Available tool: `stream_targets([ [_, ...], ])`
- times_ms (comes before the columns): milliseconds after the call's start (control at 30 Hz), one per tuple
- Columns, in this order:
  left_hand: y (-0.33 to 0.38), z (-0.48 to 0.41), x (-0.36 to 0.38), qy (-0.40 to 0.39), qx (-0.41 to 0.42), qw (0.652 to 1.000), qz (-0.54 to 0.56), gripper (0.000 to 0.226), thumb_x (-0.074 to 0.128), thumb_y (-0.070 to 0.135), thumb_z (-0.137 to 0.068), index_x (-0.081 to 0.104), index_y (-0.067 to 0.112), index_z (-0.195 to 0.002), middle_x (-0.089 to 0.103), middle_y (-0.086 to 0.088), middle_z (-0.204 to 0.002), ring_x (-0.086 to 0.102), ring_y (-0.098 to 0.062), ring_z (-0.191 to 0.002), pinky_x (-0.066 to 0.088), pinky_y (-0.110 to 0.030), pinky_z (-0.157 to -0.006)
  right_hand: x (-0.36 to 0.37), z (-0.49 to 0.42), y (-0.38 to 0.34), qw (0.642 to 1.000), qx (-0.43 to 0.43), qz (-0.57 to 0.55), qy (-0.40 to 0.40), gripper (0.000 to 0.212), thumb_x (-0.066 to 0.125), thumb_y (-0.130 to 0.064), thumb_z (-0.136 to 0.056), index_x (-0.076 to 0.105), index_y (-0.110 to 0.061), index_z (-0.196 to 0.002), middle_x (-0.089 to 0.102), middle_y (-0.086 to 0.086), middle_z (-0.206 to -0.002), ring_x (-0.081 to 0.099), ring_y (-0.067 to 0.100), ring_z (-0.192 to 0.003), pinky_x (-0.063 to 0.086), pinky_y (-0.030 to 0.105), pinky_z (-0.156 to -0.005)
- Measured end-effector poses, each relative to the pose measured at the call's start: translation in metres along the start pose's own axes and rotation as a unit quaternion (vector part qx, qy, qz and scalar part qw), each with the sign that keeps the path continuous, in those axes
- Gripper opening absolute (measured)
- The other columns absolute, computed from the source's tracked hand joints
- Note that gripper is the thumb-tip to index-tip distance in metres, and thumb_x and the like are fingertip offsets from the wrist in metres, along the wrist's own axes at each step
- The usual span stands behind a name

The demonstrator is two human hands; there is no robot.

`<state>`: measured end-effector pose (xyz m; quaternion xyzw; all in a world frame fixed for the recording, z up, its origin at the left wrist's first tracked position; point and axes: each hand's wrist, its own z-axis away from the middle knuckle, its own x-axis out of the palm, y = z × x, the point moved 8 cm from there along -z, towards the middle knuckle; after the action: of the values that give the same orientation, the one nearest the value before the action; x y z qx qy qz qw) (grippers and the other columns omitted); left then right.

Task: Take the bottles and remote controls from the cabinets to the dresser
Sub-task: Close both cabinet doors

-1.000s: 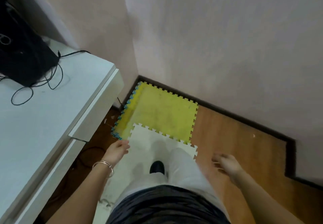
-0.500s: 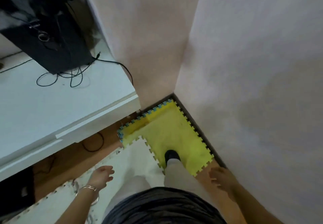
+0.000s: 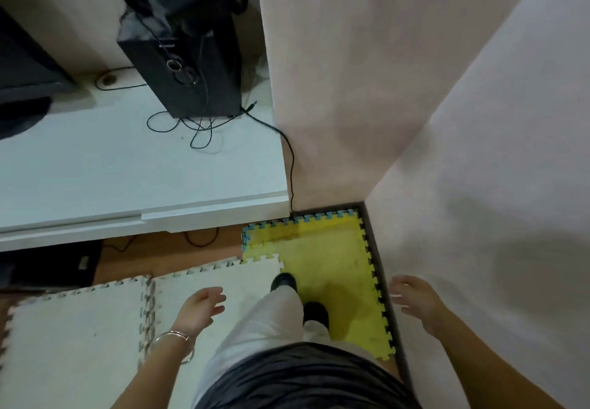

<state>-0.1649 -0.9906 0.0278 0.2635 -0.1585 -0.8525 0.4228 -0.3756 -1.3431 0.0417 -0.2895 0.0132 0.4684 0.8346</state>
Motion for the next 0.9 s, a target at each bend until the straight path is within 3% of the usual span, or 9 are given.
stream_targets([
  [100, -0.026, -0.002, -0.003, -0.001, -0.077, 0.997, 0.011, 0.03, 0.045, 0.017, -0.094, 0.056, 0.003, -0.118, 0.061, -0.012, -0.11, 0.056, -0.026, -0.093, 0.038, -0.031, -0.08, 0.013, -0.013, -0.025, 1.0, 0.001, 0.023, -0.004, 0.014, 0.054, -0.005, -0.091, 0.053, -0.005, -0.105, 0.053, 0.01, -0.086, 0.048, 0.019, -0.065, 0.04, 0.021, -0.05],
  [233, -0.021, -0.01, -0.011, 0.001, -0.102, 0.994, 0.026, 0.03, 0.043, 0.011, -0.094, 0.055, -0.003, -0.118, 0.059, -0.012, -0.095, 0.053, -0.023, -0.073, 0.026, -0.024, -0.056, 0.026, -0.021, -0.048, 0.998, -0.007, 0.066, -0.019, 0.019, 0.056, -0.01, -0.09, 0.055, -0.005, -0.108, 0.055, 0.014, -0.101, 0.053, 0.017, -0.069, 0.04, 0.023, -0.055],
  [433, 0.033, -0.026, -0.024, 0.038, -0.056, 0.997, 0.047, 0.033, 0.041, 0.014, -0.095, 0.053, -0.001, -0.122, 0.059, -0.016, -0.121, 0.054, -0.025, -0.098, 0.036, -0.03, -0.083, 0.03, -0.036, -0.065, 0.994, 0.014, 0.1, -0.037, 0.012, 0.051, 0.0, -0.092, 0.055, 0.004, -0.102, 0.051, 0.014, -0.083, 0.042, 0.022, -0.057, 0.036, 0.022, -0.044],
  [500, 0.048, -0.027, -0.023, 0.052, -0.034, 0.996, 0.059, 0.033, 0.042, 0.017, -0.095, 0.054, 0.001, -0.122, 0.06, -0.015, -0.123, 0.056, -0.026, -0.099, 0.038, -0.032, -0.084, 0.03, -0.041, -0.075, 0.99, 0.019, 0.129, -0.052, 0.005, 0.053, -0.001, -0.091, 0.056, 0.001, -0.087, 0.051, 0.013, -0.08, 0.042, 0.022, -0.058, 0.036, 0.024, -0.049],
  [567, 0.059, -0.025, -0.018, 0.064, -0.021, 0.996, 0.065, 0.032, 0.043, 0.017, -0.094, 0.055, 0.003, -0.12, 0.061, -0.014, -0.122, 0.058, -0.026, -0.098, 0.039, -0.032, -0.082, 0.028, -0.055, -0.092, 0.98, 0.003, 0.187, -0.063, 0.018, 0.053, -0.004, -0.09, 0.056, -0.001, -0.073, 0.052, 0.02, -0.085, 0.044, 0.024, -0.063, 0.034, 0.027, -0.06],
  [633, 0.072, -0.02, -0.014, 0.088, -0.01, 0.992, 0.089, 0.03, 0.045, 0.014, -0.093, 0.057, 0.003, -0.118, 0.062, -0.014, -0.119, 0.058, -0.025, -0.096, 0.038, -0.031, -0.081, 0.03, -0.065, -0.125, 0.965, -0.033, 0.248, -0.08, 0.018, 0.053, -0.011, -0.09, 0.061, 0.005, -0.091, 0.056, 0.024, -0.098, 0.052, 0.026, -0.079, 0.036, 0.028, -0.07],
  [733, 0.105, -0.004, -0.014, 0.136, 0.034, 0.981, 0.137, 0.022, 0.048, 0.014, -0.092, 0.059, 0.009, -0.11, 0.063, -0.011, -0.116, 0.06, -0.023, -0.094, 0.041, -0.03, -0.074, 0.042, -0.069, -0.201, 0.928, -0.145, 0.329, -0.101, 0.024, 0.056, -0.02, -0.089, 0.059, -0.01, -0.111, 0.059, 0.007, -0.105, 0.059, 0.027, -0.106, 0.042, 0.029, -0.083],
  [800, 0.141, 0.011, -0.024, 0.174, 0.093, 0.969, 0.15, 0.016, 0.05, 0.013, -0.091, 0.06, 0.015, -0.103, 0.065, -0.012, -0.113, 0.062, -0.021, -0.091, 0.043, -0.027, -0.071, 0.053, -0.06, -0.261, 0.9, -0.24, 0.343, -0.118, 0.019, 0.057, -0.017, -0.089, 0.059, -0.012, -0.108, 0.059, 0.003, -0.102, 0.058, 0.024, -0.104, 0.045, 0.031, -0.088],
  [900, 0.203, 0.046, -0.047, 0.221, 0.179, 0.943, 0.174, 0.018, 0.051, 0.013, -0.09, 0.063, 0.027, -0.092, 0.068, -0.001, -0.107, 0.063, -0.019, -0.099, 0.046, -0.03, -0.085, 0.079, -0.019, -0.346, 0.856, -0.364, 0.331, -0.157, 0.015, 0.058, -0.012, -0.089, 0.056, -0.016, -0.103, 0.059, 0.003, -0.097, 0.056, 0.018, -0.092, 0.04, 0.024, -0.082],
])
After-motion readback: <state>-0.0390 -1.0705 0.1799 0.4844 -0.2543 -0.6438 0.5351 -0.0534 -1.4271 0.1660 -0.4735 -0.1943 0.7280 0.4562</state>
